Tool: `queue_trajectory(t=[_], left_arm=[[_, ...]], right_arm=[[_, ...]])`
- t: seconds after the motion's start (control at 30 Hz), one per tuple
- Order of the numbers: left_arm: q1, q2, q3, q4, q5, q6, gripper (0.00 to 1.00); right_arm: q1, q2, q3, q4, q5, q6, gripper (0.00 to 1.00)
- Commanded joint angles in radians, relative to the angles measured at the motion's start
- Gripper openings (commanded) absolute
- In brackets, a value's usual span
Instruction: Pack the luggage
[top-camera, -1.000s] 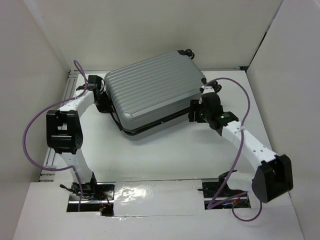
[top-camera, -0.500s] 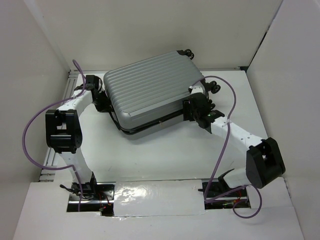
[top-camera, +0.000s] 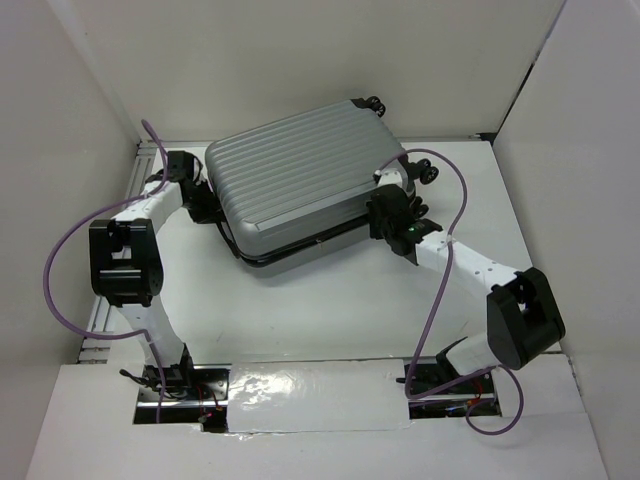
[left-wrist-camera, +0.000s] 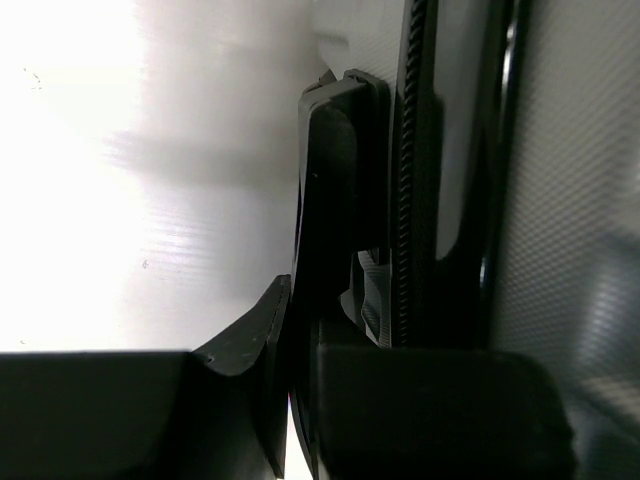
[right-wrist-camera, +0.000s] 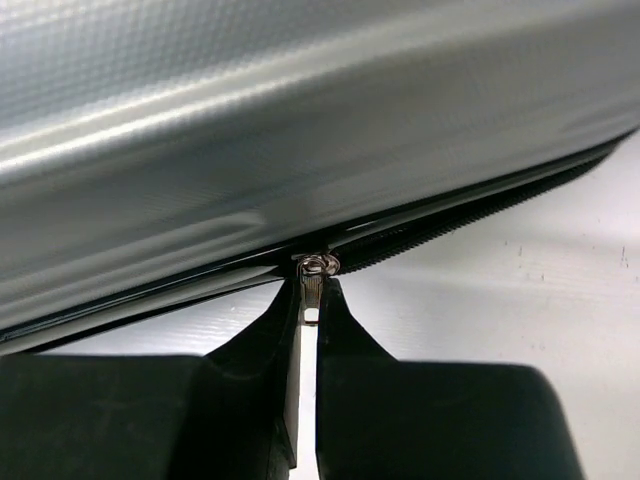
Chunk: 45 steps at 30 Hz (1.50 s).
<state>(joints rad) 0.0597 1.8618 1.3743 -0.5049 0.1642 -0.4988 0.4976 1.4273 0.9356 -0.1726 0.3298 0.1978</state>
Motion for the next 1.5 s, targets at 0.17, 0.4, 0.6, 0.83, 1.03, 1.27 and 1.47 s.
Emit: queue_trajectory(t=[0.17, 0.4, 0.6, 0.83, 1.03, 1.27, 1.47], left_arm=[[0.086, -0.016, -0.015, 0.161, -0.127, 0.046, 0.0], [0.123, -0.016, -0.046, 0.215, -0.091, 0.08, 0.0], [0.132, 0.016, -0.037, 0.279, -0.035, 0.14, 0.0], [0.132, 0.095, 0.025, 0.289, -0.026, 0.175, 0.0], [0.132, 0.123, 0.048, 0.321, 0.011, 0.23, 0.0], [0.123, 0.249, 0.229, 0.286, 0.043, 0.258, 0.0], [0.114, 0.283, 0.266, 0.286, 0.043, 0.292, 0.0]], right_arm=[[-0.105, -0.045, 0.017, 0.03, 0.245, 0.141, 0.0], [-0.272, -0.063, -0.04, 0.229, 0.264, 0.229, 0.0], [-0.442, -0.035, -0.077, 0.444, 0.147, 0.229, 0.0], [-0.6, 0.077, -0.106, 0.652, 0.048, 0.281, 0.0], [-0.677, 0.162, -0.096, 0.827, -0.351, 0.166, 0.0], [-0.777, 0.326, -0.072, 0.998, -0.681, 0.278, 0.0], [-0.777, 0.473, 0.075, 0.978, -0.794, 0.246, 0.0]])
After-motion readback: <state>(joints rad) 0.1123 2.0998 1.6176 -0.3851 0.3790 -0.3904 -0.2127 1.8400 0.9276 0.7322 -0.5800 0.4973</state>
